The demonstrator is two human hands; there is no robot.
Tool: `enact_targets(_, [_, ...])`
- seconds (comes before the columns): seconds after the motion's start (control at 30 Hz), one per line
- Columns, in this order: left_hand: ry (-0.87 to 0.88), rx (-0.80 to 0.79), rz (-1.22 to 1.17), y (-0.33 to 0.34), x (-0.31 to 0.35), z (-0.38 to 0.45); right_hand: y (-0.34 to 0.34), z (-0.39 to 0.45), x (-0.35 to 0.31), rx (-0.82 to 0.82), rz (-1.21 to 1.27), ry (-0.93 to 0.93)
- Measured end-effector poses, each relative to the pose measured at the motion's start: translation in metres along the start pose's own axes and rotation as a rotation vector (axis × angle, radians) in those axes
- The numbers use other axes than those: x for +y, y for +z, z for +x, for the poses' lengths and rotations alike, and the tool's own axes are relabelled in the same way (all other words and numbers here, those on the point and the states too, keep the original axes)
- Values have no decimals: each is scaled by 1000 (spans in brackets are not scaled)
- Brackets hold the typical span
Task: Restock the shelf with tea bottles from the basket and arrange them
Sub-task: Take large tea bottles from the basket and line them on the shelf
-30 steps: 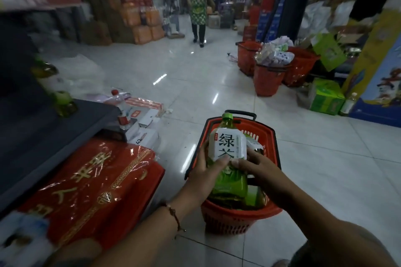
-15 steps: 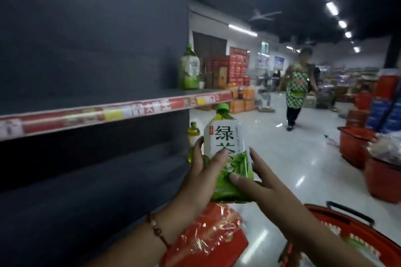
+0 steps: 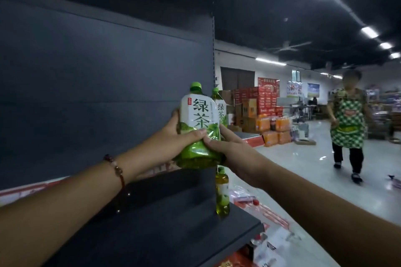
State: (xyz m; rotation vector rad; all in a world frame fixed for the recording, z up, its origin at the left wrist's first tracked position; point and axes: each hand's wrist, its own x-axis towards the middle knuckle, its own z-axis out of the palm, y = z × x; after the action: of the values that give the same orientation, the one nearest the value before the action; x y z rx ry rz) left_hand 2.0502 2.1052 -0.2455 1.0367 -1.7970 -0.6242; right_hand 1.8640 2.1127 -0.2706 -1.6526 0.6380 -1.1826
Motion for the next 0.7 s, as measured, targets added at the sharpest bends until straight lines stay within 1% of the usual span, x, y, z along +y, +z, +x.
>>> enact_targets(0.07, [19,27,63,-7,0,29,-14,31,-3,-28,-74,-51])
enact_targets(0.2, [65,130,83,-2,-21,90,-45,93,5,-29,-234,-108])
enact_targets(0.3, [40,214,140,12,-52,130,-67,138,24,24,-381,-103])
enact_targets(0.4, [-5,282,204,27,-77,162,-85,181,49,99,-578,-54])
enact_targets(0.53, [0,234,346,35,-100,207,-113,224,68,142,-689,-9])
enact_targets(0.7, [-105,270,497,49,-118,253,-135,273,86,151,-866,35])
